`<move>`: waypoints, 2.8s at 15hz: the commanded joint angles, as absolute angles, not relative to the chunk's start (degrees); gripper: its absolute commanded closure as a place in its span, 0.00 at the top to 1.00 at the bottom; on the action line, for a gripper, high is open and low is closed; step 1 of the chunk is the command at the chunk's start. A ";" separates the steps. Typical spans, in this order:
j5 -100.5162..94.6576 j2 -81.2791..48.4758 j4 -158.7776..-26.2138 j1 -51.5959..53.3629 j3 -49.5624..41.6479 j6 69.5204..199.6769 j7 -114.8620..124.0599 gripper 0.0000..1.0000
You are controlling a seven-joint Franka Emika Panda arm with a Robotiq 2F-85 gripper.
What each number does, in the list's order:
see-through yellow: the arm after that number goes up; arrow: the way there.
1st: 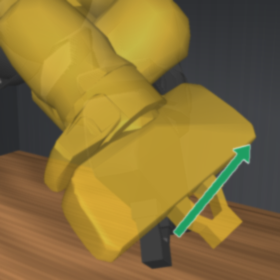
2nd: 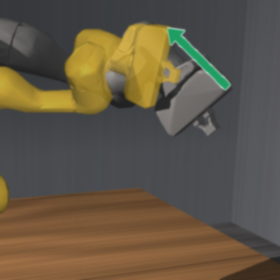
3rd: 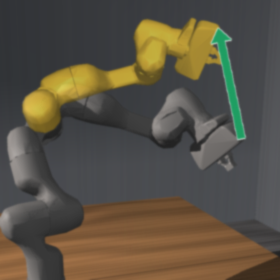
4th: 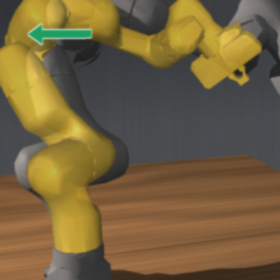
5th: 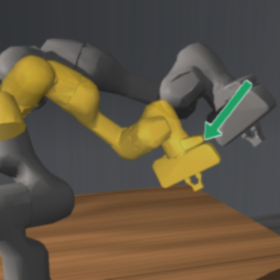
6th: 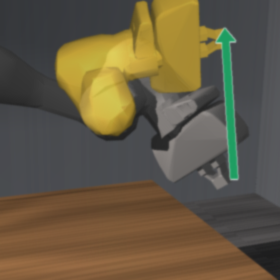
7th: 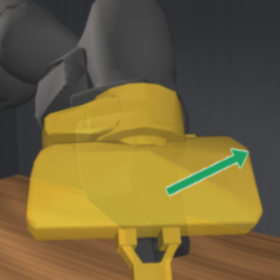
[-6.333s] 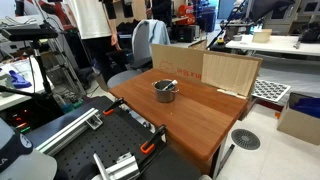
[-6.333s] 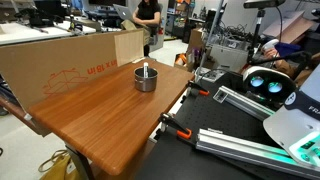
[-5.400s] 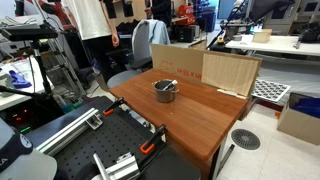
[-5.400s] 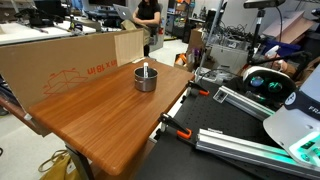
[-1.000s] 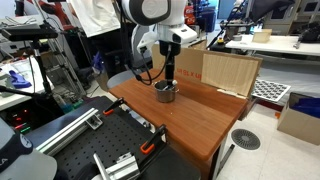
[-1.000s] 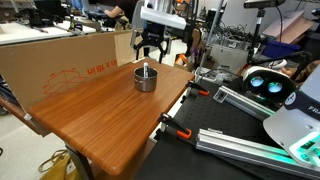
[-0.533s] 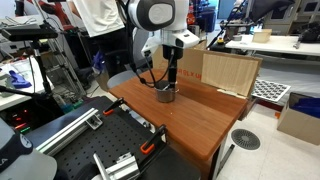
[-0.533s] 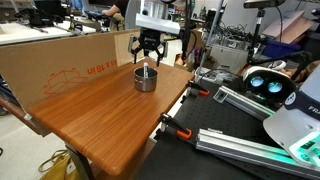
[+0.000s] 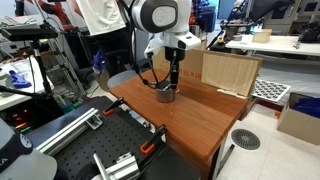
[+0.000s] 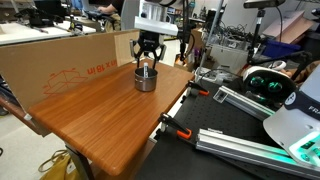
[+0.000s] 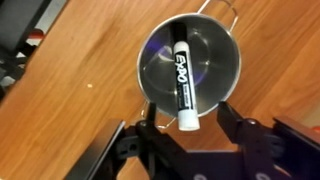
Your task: Pick the marker from the pot and put it on the table
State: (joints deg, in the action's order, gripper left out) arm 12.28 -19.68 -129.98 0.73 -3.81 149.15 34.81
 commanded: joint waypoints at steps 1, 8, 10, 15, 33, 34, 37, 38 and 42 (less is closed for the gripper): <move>11.32 -20.59 -128.47 2.24 -5.35 147.46 35.50 0.36; 11.10 -20.39 -127.92 2.28 -5.32 146.63 35.26 0.06; 11.73 -19.86 -128.10 1.91 -4.90 146.09 34.33 0.06; 13.03 -15.64 -129.98 1.13 -4.17 145.92 32.07 0.06; 19.56 -5.58 -129.20 2.69 2.32 129.45 25.35 0.06; 18.92 -7.12 -128.40 3.27 2.73 129.53 26.43 0.06; 17.48 -12.54 -124.88 4.77 3.24 127.73 28.09 0.06; 17.19 -14.51 -123.57 5.31 3.29 127.56 28.95 0.06; 14.93 -22.08 -117.72 7.81 2.49 127.88 32.40 0.06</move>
State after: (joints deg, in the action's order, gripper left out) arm 17.88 -17.37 -123.03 6.15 3.50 130.30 28.86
